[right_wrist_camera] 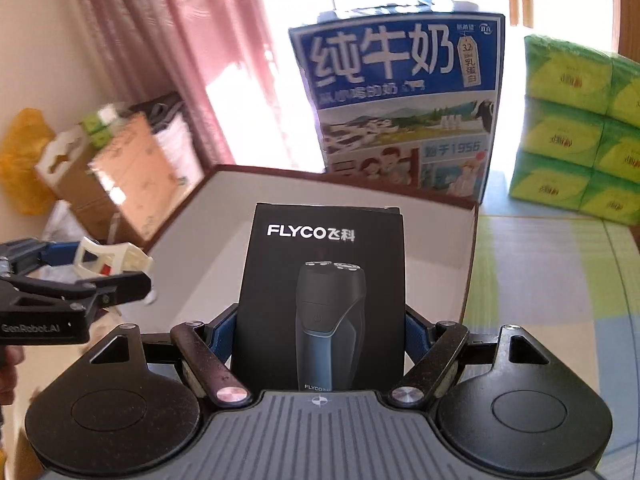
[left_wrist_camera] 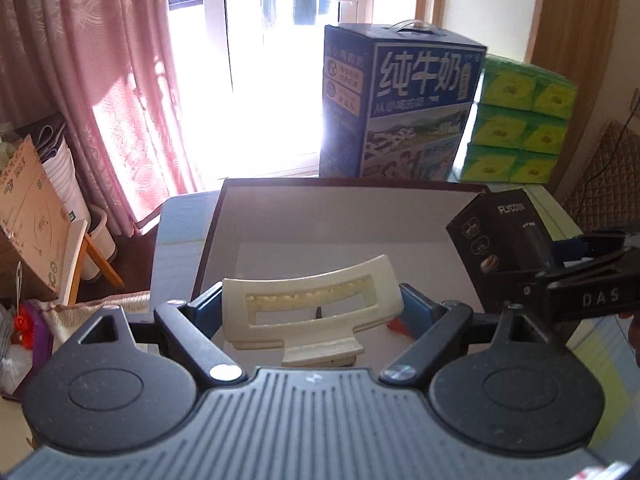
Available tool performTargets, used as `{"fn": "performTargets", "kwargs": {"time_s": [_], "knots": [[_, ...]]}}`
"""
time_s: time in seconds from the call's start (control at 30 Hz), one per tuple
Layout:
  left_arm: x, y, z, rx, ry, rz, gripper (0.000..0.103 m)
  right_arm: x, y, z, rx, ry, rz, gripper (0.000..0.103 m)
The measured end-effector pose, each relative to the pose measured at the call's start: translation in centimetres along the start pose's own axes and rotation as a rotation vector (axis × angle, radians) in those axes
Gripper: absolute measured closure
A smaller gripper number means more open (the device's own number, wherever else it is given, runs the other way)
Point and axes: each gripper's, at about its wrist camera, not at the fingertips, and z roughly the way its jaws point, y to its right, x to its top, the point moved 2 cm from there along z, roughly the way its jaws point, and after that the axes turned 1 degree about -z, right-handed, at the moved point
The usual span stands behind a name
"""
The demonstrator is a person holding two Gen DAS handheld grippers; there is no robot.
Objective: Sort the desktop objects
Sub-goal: 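Carry both items into the brown box and open both tools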
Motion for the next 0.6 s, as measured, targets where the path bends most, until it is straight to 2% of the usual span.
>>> {"fn": "performTargets", "kwargs": {"time_s": [0.17, 0.33, 0.4, 0.6], "knots": [[1.8, -0.8, 5.6, 0.019, -0.048, 0.019, 0.017, 2.0, 1.1, 4.3, -0.053, -0.029, 0.023, 0.026], [2.7, -0.9, 10.5, 0.02, -0.104, 0.041, 0.017, 2.5, 1.4, 7.5, -0.122, -0.062, -0.041, 0.026], [2.8, -0.7, 12.2, 0.03, -0.132, 0.057, 0.017, 2.4, 1.7, 8.7, -0.124, -0.082, -0.046, 0.026], [2.9, 1.1, 16.1, 0.06, -0.166, 0.178, 0.017, 2.4, 2.1, 10.9, -0.143, -0.12, -0.104, 0.026]]}}
